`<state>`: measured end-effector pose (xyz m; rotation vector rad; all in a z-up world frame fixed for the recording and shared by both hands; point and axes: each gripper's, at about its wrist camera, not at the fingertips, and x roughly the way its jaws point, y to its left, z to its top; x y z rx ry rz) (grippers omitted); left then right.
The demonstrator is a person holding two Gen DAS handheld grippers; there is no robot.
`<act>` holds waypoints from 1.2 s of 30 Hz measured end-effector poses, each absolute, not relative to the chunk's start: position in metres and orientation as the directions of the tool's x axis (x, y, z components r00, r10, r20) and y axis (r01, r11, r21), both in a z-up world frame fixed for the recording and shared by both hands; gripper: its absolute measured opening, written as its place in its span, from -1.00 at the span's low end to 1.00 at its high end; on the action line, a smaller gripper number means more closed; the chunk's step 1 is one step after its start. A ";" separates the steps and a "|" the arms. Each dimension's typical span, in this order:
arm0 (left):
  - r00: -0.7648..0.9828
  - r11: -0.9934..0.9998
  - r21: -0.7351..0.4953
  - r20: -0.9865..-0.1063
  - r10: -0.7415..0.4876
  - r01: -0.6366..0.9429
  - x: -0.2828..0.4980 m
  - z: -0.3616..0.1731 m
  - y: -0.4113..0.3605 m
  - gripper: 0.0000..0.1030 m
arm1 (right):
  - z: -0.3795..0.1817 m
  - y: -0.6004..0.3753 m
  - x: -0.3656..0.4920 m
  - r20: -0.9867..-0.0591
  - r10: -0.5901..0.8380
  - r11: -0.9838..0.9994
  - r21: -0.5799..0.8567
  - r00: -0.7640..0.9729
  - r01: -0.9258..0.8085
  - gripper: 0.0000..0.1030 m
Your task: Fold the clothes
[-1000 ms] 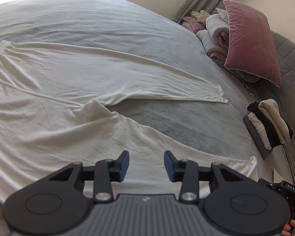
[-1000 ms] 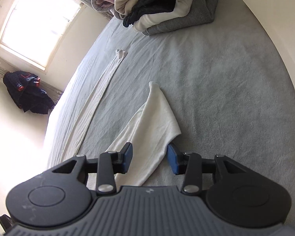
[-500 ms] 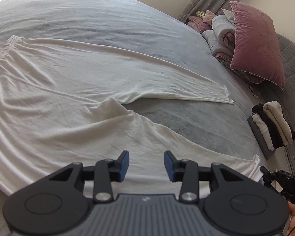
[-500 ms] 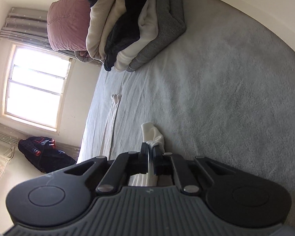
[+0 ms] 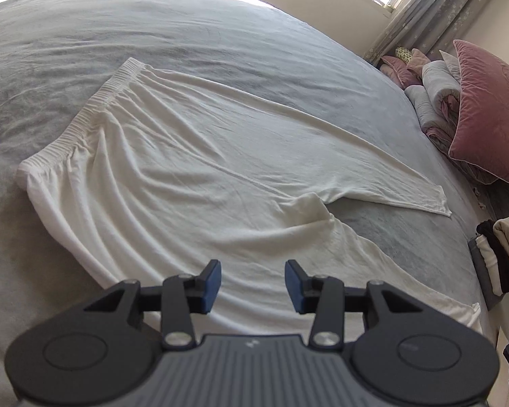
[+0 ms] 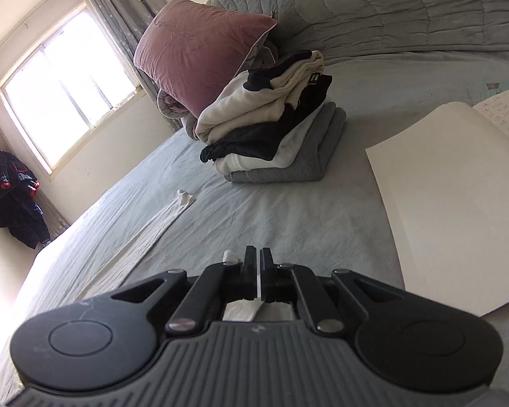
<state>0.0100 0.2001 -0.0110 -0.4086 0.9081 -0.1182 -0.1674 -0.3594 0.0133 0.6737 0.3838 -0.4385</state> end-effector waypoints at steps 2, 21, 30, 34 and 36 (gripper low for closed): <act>0.624 0.914 -0.392 -0.741 -0.248 -0.102 0.005 -0.011 0.213 -0.18 | -0.002 -0.362 -0.167 -0.512 -0.203 0.672 0.548 0.835 0.499 -0.83; 0.608 0.909 -0.403 -0.750 -0.259 -0.110 0.005 -0.014 0.212 -0.15 | -0.023 -0.360 -0.094 -0.604 -0.216 0.735 0.417 0.767 0.535 -0.65; 0.589 0.927 -0.375 -0.751 -0.300 -0.005 0.010 -0.010 0.164 -0.15 | 0.007 -0.349 -0.122 -0.547 -0.359 0.779 0.270 0.756 0.566 -0.99; 0.578 0.931 -0.365 -0.757 -0.304 0.012 0.011 -0.011 0.152 -0.15 | 0.011 -0.349 -0.138 -0.543 -0.397 0.777 0.231 0.740 0.586 -0.99; 0.574 0.932 -0.361 -0.760 -0.305 0.018 0.012 -0.012 0.149 -0.15 | 0.010 -0.351 -0.144 -0.552 -0.409 0.769 0.221 0.727 0.600 -0.99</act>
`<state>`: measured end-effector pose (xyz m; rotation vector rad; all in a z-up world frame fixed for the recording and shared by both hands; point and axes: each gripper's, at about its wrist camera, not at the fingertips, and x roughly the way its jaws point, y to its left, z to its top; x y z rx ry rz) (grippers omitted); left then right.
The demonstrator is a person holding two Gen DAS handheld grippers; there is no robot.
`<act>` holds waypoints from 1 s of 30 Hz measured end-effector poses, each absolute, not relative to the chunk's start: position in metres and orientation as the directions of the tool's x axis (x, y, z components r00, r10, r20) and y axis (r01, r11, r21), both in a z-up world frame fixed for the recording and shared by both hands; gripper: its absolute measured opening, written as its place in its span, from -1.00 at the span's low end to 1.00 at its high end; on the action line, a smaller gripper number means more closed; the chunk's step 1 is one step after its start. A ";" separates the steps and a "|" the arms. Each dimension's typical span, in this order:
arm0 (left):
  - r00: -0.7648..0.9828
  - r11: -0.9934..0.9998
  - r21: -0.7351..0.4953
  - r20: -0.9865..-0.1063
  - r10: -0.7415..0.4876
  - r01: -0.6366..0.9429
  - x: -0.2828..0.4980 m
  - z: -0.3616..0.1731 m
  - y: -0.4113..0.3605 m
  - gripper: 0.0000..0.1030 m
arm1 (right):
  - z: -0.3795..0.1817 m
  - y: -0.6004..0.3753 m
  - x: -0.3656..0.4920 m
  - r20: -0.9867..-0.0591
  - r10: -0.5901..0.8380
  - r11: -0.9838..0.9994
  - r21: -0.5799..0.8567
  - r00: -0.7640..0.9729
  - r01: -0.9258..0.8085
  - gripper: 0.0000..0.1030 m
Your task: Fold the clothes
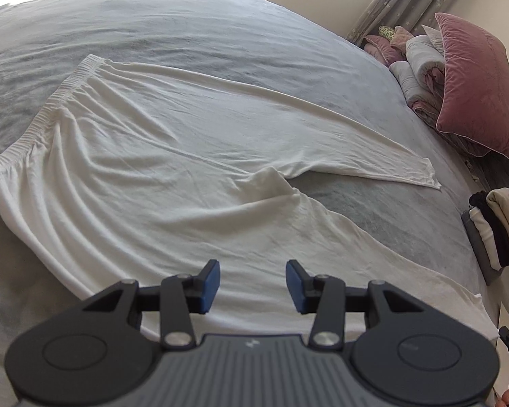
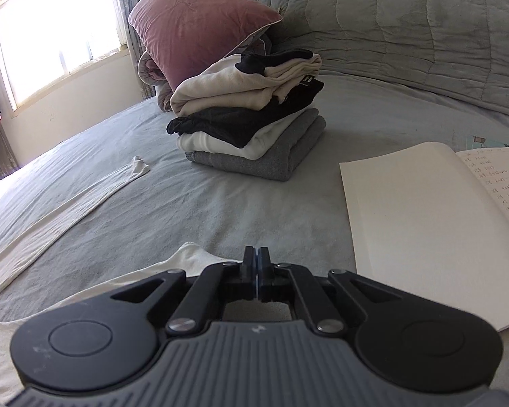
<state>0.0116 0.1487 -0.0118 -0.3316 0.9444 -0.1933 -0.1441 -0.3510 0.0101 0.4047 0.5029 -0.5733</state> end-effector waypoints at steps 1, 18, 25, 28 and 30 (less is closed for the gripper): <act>0.573 0.934 -0.357 -0.761 -0.304 0.021 0.012 -0.012 0.148 -0.15 | 0.009 -0.351 -0.146 -0.571 -0.410 0.764 0.212 0.711 0.610 -0.99; 0.584 0.934 -0.349 -0.774 -0.243 -0.073 0.012 -0.017 0.184 -0.15 | -0.002 -0.365 -0.097 -0.653 -0.257 0.848 0.201 0.713 0.490 -0.13; 0.588 0.936 -0.341 -0.776 -0.226 -0.091 0.012 -0.017 0.191 -0.15 | -0.021 -0.340 -0.072 -0.648 -0.280 0.906 0.067 0.708 0.419 -0.18; 0.588 0.935 -0.339 -0.778 -0.221 -0.098 0.013 -0.018 0.192 -0.15 | -0.023 -0.324 -0.071 -0.638 -0.269 0.942 -0.020 0.722 0.334 -0.67; 0.592 0.936 -0.339 -0.776 -0.219 -0.097 0.012 -0.017 0.192 -0.15 | -0.020 -0.320 -0.072 -0.628 -0.283 0.946 -0.059 0.725 0.318 -0.92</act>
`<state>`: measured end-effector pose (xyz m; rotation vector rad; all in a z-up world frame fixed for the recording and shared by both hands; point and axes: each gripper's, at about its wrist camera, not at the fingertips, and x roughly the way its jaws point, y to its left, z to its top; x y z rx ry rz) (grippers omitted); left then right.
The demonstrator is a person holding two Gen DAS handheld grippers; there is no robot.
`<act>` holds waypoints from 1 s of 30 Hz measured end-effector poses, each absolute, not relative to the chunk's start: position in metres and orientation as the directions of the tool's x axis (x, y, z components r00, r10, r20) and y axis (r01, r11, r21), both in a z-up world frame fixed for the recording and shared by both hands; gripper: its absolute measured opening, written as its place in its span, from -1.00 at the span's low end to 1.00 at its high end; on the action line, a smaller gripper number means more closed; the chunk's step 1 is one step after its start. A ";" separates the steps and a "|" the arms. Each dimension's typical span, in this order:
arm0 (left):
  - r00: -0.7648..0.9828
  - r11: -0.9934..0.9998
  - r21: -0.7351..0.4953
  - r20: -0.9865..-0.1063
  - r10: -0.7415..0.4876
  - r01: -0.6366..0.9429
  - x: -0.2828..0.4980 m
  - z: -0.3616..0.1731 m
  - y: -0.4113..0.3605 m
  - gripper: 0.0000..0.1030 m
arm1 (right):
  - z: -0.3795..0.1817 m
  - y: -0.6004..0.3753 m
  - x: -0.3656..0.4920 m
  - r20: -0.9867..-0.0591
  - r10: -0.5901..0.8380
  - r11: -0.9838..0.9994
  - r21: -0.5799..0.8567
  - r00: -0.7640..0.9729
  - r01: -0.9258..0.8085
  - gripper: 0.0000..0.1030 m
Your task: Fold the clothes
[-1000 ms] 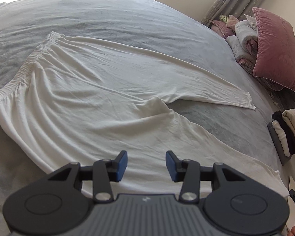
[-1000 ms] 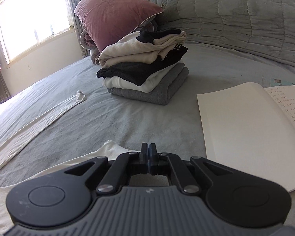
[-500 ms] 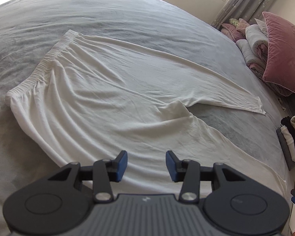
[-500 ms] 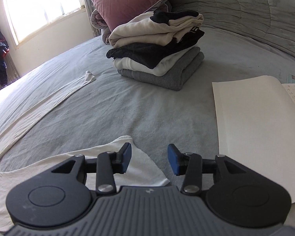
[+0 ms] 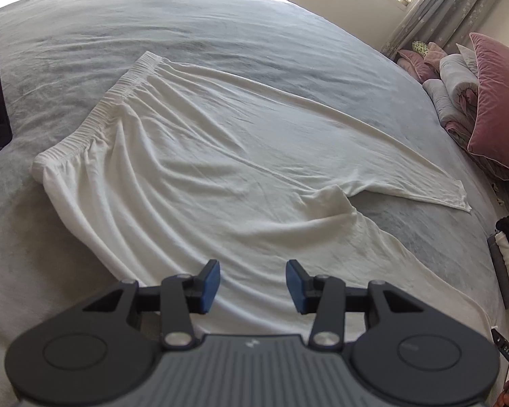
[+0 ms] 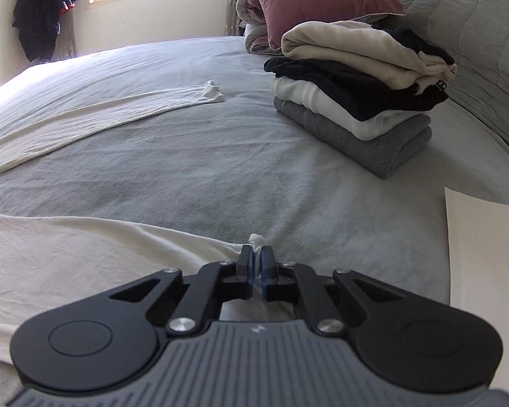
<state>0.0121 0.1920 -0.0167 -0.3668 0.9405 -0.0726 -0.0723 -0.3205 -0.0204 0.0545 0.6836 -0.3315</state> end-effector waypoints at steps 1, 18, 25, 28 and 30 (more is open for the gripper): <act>0.595 0.937 -0.337 -0.774 -0.217 -0.096 0.011 -0.016 0.192 -0.15 | -0.019 -0.320 -0.073 -0.617 -0.304 0.942 -0.081 0.726 0.325 -0.93; 0.696 0.880 -0.352 -0.717 -0.036 -0.317 -0.029 0.000 0.299 -0.15 | 0.005 -0.259 -0.084 -0.560 -0.233 0.972 -0.100 0.795 0.214 -0.17; 0.713 0.757 -0.526 -0.692 -0.114 -0.389 -0.026 -0.021 0.336 -0.19 | 0.009 -0.166 -0.101 -0.569 0.162 0.985 0.046 0.806 -0.165 -0.17; 0.722 0.711 -0.578 -0.677 -0.143 -0.400 -0.022 -0.025 0.338 -0.22 | 0.007 -0.125 -0.106 -0.587 0.321 0.940 0.101 0.743 -0.327 -0.17; 0.727 0.691 -0.594 -0.671 -0.143 -0.412 -0.020 -0.028 0.337 -0.34 | 0.006 -0.108 -0.106 -0.595 0.382 0.908 0.101 0.707 -0.406 -0.17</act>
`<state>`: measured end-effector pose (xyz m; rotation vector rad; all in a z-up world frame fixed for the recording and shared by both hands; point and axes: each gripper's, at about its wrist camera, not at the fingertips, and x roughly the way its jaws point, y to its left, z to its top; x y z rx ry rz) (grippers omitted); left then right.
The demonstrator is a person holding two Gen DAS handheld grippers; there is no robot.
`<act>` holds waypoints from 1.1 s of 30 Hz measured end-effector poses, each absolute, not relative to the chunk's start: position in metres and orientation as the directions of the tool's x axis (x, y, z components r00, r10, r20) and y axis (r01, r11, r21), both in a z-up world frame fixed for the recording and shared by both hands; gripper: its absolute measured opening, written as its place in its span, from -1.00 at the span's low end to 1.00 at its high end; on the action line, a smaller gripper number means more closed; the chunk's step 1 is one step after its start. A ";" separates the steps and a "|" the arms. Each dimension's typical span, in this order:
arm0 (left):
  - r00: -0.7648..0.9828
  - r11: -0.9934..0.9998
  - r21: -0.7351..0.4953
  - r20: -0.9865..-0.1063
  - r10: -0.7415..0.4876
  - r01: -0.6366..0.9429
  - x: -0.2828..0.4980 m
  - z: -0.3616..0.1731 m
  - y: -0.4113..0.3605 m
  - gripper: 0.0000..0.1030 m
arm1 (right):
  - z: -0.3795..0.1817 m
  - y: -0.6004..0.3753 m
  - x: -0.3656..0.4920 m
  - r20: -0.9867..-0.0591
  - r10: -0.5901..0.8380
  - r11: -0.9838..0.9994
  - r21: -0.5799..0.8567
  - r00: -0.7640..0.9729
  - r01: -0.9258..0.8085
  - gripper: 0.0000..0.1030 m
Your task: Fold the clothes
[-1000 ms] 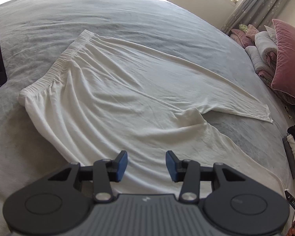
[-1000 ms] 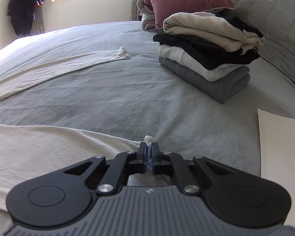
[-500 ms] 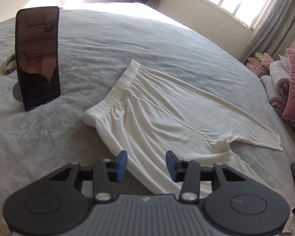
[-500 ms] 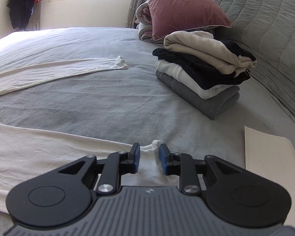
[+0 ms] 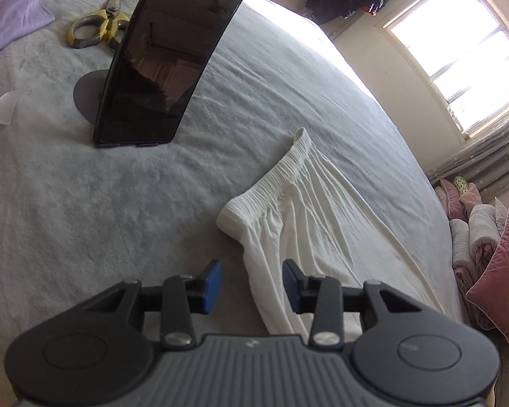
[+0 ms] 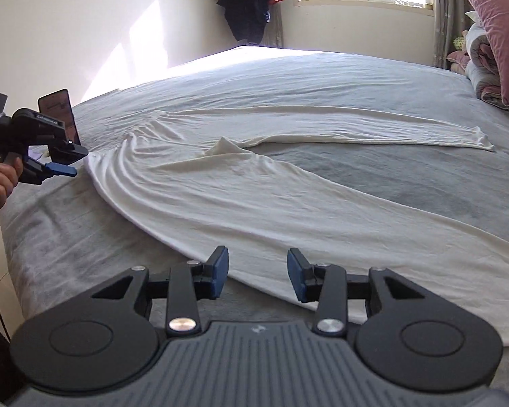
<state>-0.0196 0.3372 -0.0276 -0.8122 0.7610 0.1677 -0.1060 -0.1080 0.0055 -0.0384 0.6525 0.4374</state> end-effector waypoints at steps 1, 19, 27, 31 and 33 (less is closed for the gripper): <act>0.725 0.689 -0.592 -0.675 -0.139 -0.418 -0.018 -0.029 0.337 -0.39 | 0.004 -0.097 -0.107 -0.601 0.397 0.894 0.080 0.694 -0.441 -0.17; 0.698 0.766 -0.476 -0.714 -0.050 -0.432 -0.032 -0.030 0.342 -1.00 | 0.001 -0.060 -0.124 -0.688 0.326 0.825 -0.128 0.648 -0.551 -1.00; 0.681 0.788 -0.430 -0.732 -0.018 -0.441 -0.035 -0.034 0.343 -0.67 | -0.013 -0.056 -0.118 -0.697 0.309 0.849 -0.104 0.647 -0.518 -0.75; 0.700 0.833 -0.306 -0.702 0.131 -0.462 -0.038 -0.014 0.333 -0.31 | -0.003 -0.074 -0.122 -0.676 0.285 0.883 -0.091 0.680 -0.461 0.09; 0.720 0.855 -0.273 -0.676 0.155 -0.440 -0.038 -0.005 0.324 -0.27 | 0.002 -0.093 -0.123 -0.669 0.250 0.914 -0.075 0.700 -0.398 0.10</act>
